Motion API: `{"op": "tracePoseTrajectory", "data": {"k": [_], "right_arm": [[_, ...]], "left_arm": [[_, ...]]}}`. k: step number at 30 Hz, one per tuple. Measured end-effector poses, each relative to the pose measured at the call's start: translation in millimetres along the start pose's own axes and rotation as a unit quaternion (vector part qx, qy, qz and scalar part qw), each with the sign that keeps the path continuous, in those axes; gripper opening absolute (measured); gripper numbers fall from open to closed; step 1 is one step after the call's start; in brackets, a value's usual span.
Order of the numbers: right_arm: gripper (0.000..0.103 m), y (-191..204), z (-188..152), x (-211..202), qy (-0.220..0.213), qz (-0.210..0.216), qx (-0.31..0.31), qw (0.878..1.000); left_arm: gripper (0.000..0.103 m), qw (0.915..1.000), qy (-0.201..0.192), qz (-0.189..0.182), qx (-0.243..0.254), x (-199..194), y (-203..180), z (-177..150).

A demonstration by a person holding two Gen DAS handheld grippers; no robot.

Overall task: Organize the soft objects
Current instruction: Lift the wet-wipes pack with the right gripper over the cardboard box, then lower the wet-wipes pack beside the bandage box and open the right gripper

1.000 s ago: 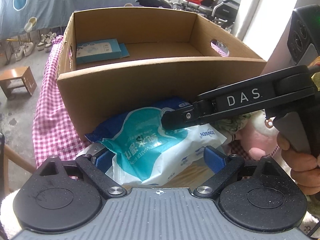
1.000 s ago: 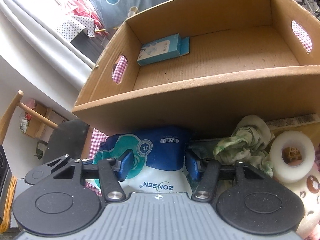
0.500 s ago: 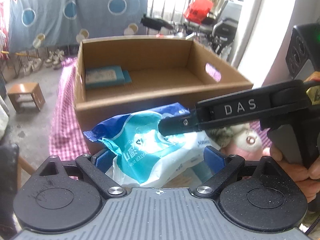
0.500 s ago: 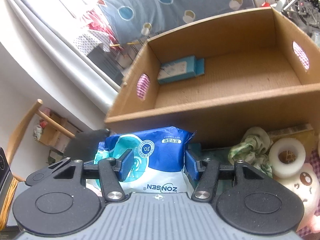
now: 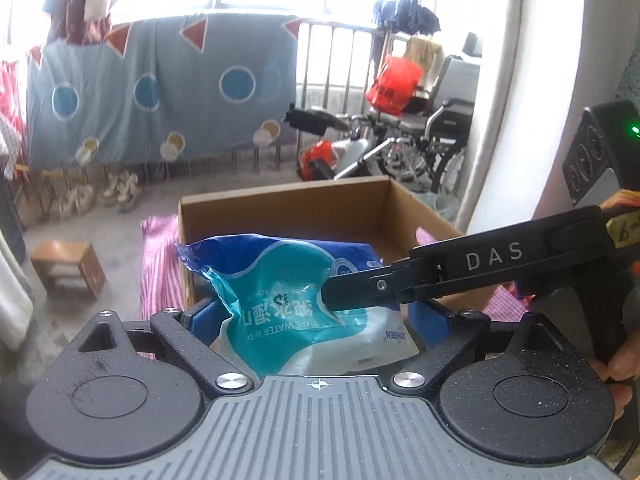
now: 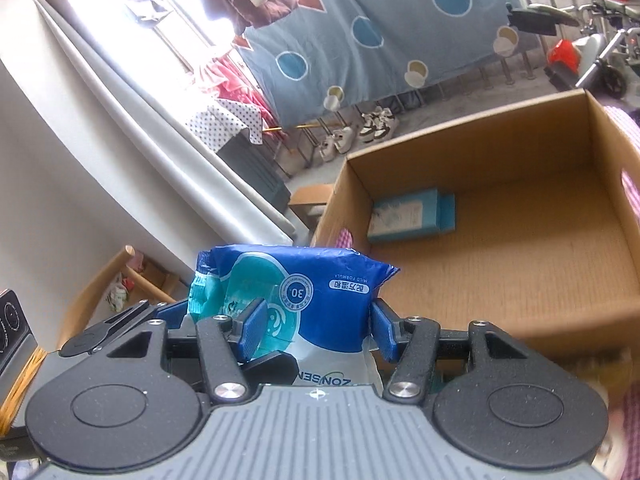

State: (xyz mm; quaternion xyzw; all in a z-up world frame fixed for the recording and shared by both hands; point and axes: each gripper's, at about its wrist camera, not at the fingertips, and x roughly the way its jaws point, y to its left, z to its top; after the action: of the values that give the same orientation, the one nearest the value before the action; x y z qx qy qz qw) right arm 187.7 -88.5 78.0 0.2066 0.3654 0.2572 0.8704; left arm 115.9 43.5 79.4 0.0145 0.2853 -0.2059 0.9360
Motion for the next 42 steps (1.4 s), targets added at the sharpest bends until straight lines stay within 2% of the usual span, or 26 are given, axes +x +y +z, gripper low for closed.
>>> {"op": "tracePoseTrajectory", "data": {"k": [4, 8, 12, 16, 20, 22, 24, 31, 33, 37, 42], "right_arm": [[0.059, -18, 32, 18, 0.021, 0.004, 0.014, 1.000], [0.059, -49, 59, 50, 0.064, 0.001, 0.044, 0.997], [0.059, -90, 81, 94, 0.117, -0.012, 0.085, 0.989], [0.059, -120, 89, 133, 0.144, -0.044, 0.096, 0.984], [0.059, -152, 82, 172, 0.192, -0.075, 0.118, 0.971], [0.058, -158, 78, 179, 0.205, -0.080, 0.117, 0.968], [0.058, -158, 74, 182, 0.219, -0.081, 0.113, 0.966], [0.058, -134, 75, 196, 0.233, -0.099, 0.044, 0.966], [0.058, -126, 78, 202, 0.232, -0.104, 0.028, 0.967], [0.058, -114, 81, 216, 0.235, -0.107, 0.013, 0.966], [0.058, -102, 83, 226, 0.231, -0.122, -0.004, 0.965]], "left_arm": [[0.094, 0.9999, -0.011, 0.002, 0.009, 17, 3, 19], [0.094, 1.0000, 0.003, -0.005, -0.002, 46, 15, 32], [0.094, 0.9988, 0.044, -0.013, -0.015, 87, 30, 40], [0.095, 0.9939, 0.102, -0.014, -0.038, 135, 48, 40], [0.095, 0.9884, 0.142, 0.032, -0.042, 168, 62, 32], [0.097, 0.9885, 0.139, 0.044, -0.041, 165, 66, 29], [0.099, 0.9905, 0.126, 0.035, -0.044, 152, 70, 29], [0.100, 0.9951, 0.073, 0.041, -0.052, 94, 79, 22], [0.100, 0.9952, 0.066, 0.039, -0.060, 92, 81, 26], [0.101, 0.9952, 0.050, 0.030, -0.078, 71, 87, 14], [0.101, 0.9944, 0.044, 0.028, -0.092, 65, 91, 4]]}}
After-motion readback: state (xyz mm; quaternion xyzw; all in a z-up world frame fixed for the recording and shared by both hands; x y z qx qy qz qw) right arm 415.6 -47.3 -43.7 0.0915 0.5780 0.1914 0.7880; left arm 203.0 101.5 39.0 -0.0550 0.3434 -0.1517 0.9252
